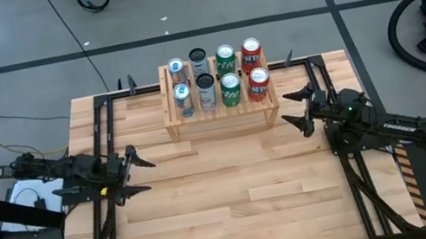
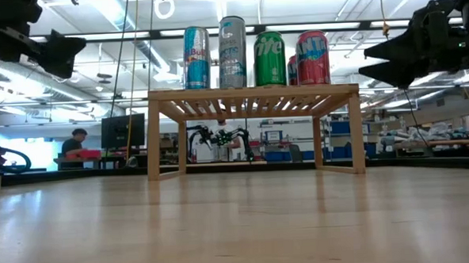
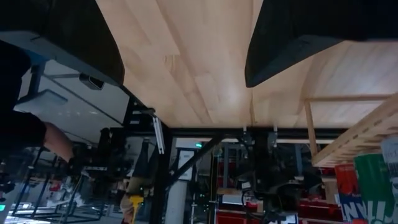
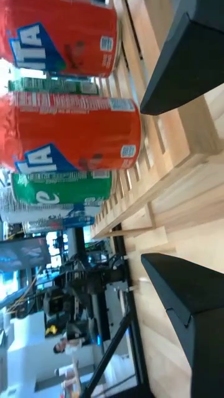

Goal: Place canned beverage on shelf
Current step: Return to Home Position

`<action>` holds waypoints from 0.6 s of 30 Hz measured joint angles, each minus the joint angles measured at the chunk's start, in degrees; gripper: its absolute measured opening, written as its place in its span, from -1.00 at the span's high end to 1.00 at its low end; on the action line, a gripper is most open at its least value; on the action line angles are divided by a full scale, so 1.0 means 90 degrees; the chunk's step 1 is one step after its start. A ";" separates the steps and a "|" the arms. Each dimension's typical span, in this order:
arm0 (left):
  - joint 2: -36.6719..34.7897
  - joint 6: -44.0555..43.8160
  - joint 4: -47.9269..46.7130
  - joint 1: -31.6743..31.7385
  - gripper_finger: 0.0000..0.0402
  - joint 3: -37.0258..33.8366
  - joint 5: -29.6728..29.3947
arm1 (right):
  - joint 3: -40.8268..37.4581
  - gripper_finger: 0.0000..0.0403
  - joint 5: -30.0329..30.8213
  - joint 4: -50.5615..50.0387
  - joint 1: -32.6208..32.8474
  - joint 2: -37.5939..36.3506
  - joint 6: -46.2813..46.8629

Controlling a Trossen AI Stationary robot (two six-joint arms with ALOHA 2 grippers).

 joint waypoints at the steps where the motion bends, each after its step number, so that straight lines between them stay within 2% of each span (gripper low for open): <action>1: 0.0002 0.0000 -0.0004 -0.0001 -0.66 0.0000 -0.0006 | 0.0000 -0.94 -0.0001 0.0001 0.0045 0.0000 0.0000; 4: 0.0002 0.0000 0.0002 0.0007 -0.67 -0.0036 -0.0006 | 0.0000 -0.94 0.0002 0.0005 0.0216 0.0000 0.0000; 8: 0.0012 -0.0008 0.1063 0.0006 -0.66 -0.0744 0.0028 | 0.0000 -0.94 0.0002 0.0005 0.0602 0.0000 0.0000; 18: 0.0024 -0.0002 0.1035 0.0281 -0.67 -0.0731 0.0130 | 0.0000 -0.94 0.0004 0.0002 0.1650 -0.0001 0.0000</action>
